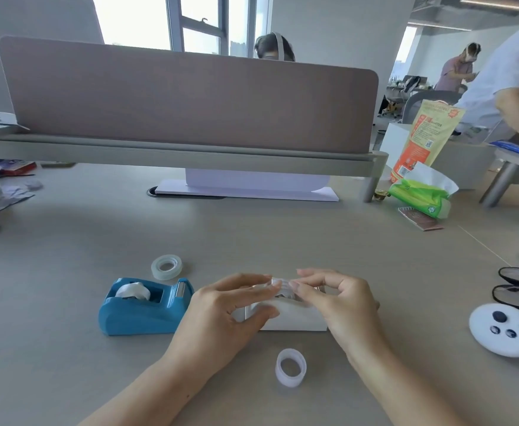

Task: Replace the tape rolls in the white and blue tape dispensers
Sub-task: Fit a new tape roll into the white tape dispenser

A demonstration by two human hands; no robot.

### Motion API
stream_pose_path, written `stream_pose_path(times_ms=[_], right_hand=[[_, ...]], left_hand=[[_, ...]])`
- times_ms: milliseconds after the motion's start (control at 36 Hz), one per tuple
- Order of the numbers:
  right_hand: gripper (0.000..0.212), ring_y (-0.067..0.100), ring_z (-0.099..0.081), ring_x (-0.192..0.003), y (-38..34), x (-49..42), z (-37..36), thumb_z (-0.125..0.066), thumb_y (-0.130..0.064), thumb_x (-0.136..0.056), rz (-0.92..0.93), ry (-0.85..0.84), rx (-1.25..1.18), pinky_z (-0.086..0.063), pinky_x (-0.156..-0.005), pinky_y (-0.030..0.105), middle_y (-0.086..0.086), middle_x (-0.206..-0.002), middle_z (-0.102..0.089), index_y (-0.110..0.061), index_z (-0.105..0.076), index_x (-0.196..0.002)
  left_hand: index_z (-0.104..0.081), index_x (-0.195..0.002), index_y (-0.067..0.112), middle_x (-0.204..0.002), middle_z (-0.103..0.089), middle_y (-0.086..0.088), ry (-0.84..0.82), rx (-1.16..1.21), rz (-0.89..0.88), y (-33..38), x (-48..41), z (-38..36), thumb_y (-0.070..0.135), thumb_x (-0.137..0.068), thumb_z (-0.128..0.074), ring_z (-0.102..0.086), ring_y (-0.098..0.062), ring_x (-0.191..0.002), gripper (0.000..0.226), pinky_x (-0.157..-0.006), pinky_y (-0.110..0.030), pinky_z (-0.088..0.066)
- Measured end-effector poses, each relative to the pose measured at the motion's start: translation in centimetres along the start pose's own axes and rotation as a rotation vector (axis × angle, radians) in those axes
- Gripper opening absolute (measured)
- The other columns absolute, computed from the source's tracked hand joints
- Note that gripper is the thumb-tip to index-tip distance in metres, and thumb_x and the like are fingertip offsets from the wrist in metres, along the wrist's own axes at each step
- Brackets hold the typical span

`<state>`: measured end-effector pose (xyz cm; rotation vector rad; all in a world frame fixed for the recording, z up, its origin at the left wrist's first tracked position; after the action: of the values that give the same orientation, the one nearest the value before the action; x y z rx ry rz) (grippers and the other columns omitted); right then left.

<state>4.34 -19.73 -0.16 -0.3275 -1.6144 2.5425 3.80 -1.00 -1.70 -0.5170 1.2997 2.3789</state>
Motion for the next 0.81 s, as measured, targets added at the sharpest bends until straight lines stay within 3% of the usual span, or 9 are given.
stream_pose_path(times_ms=[139,306,417,500,611,806], right_hand=[[0.013,-0.013,-0.053,-0.113,-0.79,0.62,0.13,-0.078,-0.038,-0.074,0.124,0.056,0.072,-0.033,-0.111,0.045,-0.052,-0.096,-0.06,-0.05,-0.073,-0.07],[0.017,-0.006,-0.051,-0.122,-0.23,0.39,0.21,-0.075,-0.03,-0.08,0.084,0.024,0.004,-0.027,-0.115,0.045,-0.043,-0.095,-0.068,-0.041,-0.076,-0.067],[0.018,-0.003,-0.049,-0.129,-0.41,0.59,0.19,-0.076,-0.028,-0.08,0.07,0.021,0.029,-0.02,-0.119,0.045,-0.03,-0.127,-0.062,-0.044,-0.077,-0.072],[0.016,-0.004,-0.048,-0.129,-0.44,0.65,0.12,-0.077,-0.028,-0.078,0.066,0.025,0.053,-0.019,-0.12,0.046,-0.027,-0.136,-0.057,-0.042,-0.076,-0.072],[0.014,-0.003,-0.046,-0.132,-0.27,0.74,-0.03,-0.079,-0.027,-0.076,0.086,0.02,0.072,-0.018,-0.12,0.048,-0.032,-0.132,-0.051,-0.039,-0.075,-0.07],[0.01,0.006,-0.045,-0.138,-0.08,0.68,-0.17,-0.078,-0.026,-0.076,0.088,0.025,0.08,-0.02,-0.12,0.053,-0.024,-0.139,-0.055,-0.034,-0.074,-0.072]], left_hand=[[-0.076,-0.107,0.041,-0.112,-0.072,0.024,0.009,0.031,0.017,-0.2,0.09,-0.06,0.028,-0.078,-0.082,-0.069,0.003,-0.102,0.033,-0.076,-0.03,-0.058],[-0.076,-0.106,0.04,-0.111,-0.073,0.024,0.015,0.041,0.019,-0.32,0.0,-0.12,0.028,-0.076,-0.083,-0.069,0.005,-0.101,0.033,-0.08,-0.027,-0.058],[-0.077,-0.107,0.038,-0.111,-0.073,0.024,0.02,0.039,0.011,-0.17,-0.03,-0.06,0.029,-0.076,-0.082,-0.069,0.006,-0.102,0.033,-0.081,-0.025,-0.058],[-0.077,-0.106,0.036,-0.11,-0.073,0.025,0.019,0.032,0.012,-0.18,-0.07,-0.04,0.03,-0.075,-0.083,-0.069,0.006,-0.101,0.032,-0.082,-0.025,-0.058],[-0.077,-0.106,0.037,-0.11,-0.073,0.026,0.014,0.032,0.02,-0.25,-0.06,-0.03,0.029,-0.075,-0.084,-0.069,0.007,-0.102,0.033,-0.086,-0.023,-0.057],[-0.077,-0.107,0.035,-0.112,-0.073,0.024,0.009,0.036,0.019,-0.26,0.04,-0.05,0.027,-0.076,-0.084,-0.069,0.007,-0.102,0.032,-0.085,-0.02,-0.057]])
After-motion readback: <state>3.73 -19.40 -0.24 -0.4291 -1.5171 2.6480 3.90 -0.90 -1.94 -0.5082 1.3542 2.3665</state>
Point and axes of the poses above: each hand's wrist, its own x-axis away from the middle knuckle, its own z-axis out of the back of the hand, y = z × x, the point moved 4 cm from there along -x, towards the middle knuckle
